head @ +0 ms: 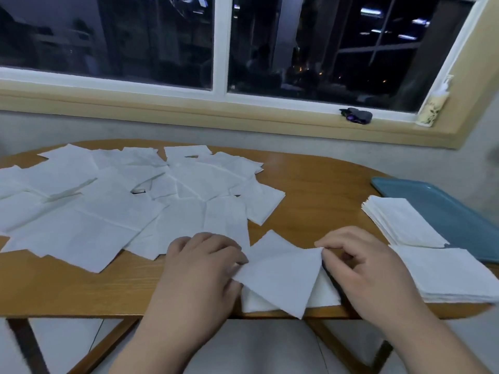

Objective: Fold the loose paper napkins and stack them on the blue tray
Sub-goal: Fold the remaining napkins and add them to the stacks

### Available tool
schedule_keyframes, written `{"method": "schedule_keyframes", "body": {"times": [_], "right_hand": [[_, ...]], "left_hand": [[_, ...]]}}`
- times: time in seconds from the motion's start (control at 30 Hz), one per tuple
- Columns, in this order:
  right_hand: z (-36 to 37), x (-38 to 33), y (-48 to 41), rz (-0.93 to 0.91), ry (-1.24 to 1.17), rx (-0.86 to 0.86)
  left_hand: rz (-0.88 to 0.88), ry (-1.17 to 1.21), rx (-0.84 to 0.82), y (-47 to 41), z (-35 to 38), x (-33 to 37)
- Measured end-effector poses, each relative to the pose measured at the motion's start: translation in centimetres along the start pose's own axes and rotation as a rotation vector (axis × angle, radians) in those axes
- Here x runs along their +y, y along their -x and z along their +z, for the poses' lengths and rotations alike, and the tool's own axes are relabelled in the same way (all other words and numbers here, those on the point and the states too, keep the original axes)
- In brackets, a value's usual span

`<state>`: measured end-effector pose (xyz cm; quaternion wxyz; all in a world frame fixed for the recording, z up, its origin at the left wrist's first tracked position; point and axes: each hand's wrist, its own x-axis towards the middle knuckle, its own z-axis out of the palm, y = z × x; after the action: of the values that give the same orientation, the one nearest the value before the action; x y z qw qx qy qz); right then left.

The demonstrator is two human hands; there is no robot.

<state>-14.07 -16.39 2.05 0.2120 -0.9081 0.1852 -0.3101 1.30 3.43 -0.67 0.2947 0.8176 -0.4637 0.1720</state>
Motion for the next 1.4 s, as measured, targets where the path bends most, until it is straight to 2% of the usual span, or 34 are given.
{"method": "schedule_keyframes", "body": {"times": [0.13, 0.2, 0.27, 0.4, 0.5, 0.67, 0.87, 0.97, 1.13, 1.4], "right_hand": [[-1.1, 1.8, 2.0, 0.048, 0.016, -0.148], [-1.3, 2.2, 3.3, 0.003, -0.002, -0.260], [-1.3, 2.4, 4.2, -0.078, -0.002, -0.297], [-1.6, 2.5, 4.4, -0.217, -0.072, -0.215], [-1.9, 2.7, 4.3, -0.229, -0.182, -0.107], [-1.7, 2.8, 4.0, 0.075, -0.284, 0.019], [-0.7, 4.3, 2.9, 0.241, -0.165, -0.036], [-1.2, 4.7, 3.2, 0.159, -0.128, -0.059], [-1.8, 5.6, 3.3, 0.028, -0.014, -0.262], [-1.4, 5.2, 3.2, 0.078, 0.065, -0.200]], "left_hand": [[0.107, 0.017, -0.042, 0.3, 0.5, 2.1], [0.107, -0.006, -0.048, 0.3, 0.7, 3.1], [0.104, -0.022, -0.039, 0.2, 0.8, 4.2], [0.110, -0.018, -0.013, 0.1, 1.0, 5.7], [0.092, 0.013, 0.000, 0.1, 1.2, 6.1], [-0.005, 0.042, 0.029, -0.1, 2.2, 5.6], [-0.107, 0.067, 0.016, 0.1, 3.0, 5.5], [-0.124, 0.080, -0.007, 0.2, 3.1, 5.3], [-0.105, 0.083, -0.088, 0.5, 3.0, 4.9], [-0.010, 0.084, -0.194, 0.8, 2.6, 4.6]]}}
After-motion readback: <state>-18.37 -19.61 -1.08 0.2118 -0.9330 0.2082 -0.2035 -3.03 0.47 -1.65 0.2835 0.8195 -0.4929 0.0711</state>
